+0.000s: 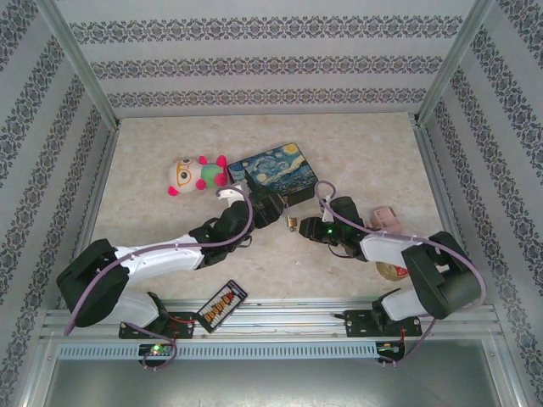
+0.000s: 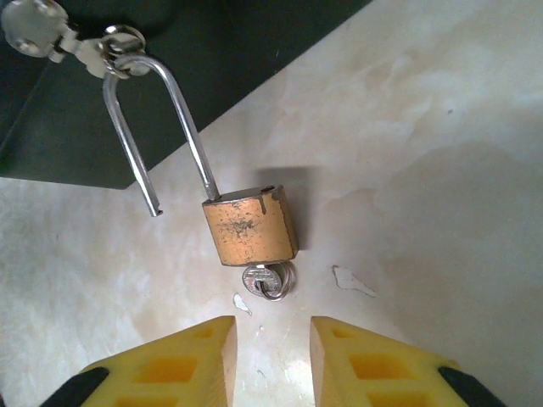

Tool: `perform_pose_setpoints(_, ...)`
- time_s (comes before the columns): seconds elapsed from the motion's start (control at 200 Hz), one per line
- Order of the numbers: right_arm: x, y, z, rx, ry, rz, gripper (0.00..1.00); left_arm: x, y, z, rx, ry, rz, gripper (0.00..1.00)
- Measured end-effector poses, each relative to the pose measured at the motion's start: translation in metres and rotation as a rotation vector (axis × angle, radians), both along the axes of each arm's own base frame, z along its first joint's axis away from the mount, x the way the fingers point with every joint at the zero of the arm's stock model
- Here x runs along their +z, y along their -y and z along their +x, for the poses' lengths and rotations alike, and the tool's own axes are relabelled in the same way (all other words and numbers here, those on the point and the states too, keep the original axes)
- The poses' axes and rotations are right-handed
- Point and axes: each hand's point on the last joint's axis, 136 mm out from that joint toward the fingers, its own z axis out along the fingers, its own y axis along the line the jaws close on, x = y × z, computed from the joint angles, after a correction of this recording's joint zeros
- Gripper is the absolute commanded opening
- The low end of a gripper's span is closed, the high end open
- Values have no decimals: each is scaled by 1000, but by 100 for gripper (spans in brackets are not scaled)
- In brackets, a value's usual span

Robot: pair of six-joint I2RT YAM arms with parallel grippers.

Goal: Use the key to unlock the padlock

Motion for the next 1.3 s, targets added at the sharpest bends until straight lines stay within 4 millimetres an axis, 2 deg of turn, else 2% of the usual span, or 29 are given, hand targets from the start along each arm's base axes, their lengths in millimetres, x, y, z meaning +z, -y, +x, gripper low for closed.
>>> perform_pose_setpoints(0.135,12,-1,3,19,39,-50,38,-2,-8,-1,6,3,60,99)
perform_pose_setpoints(0.3,18,-2,12,40,54,-96,41,-9,-20,0,11,-27,153,99)
perform_pose_setpoints(0.495,9,-12,22,80,38,-150,43,-6,-42,3,47,-42,219,99)
perform_pose_setpoints(0.665,-2,-21,21,120,17,-191,47,-2,-63,6,88,-47,251,99)
perform_pose_setpoints(0.865,-13,-21,22,135,-4,-230,47,3,-81,9,128,-50,259,99)
perform_pose_setpoints(1.024,-22,-20,25,134,-20,-257,45,1,-87,7,136,-53,259,99)
perform_pose_setpoints(1.299,-9,-20,35,136,7,-237,40,-4,-88,5,127,-64,264,99)
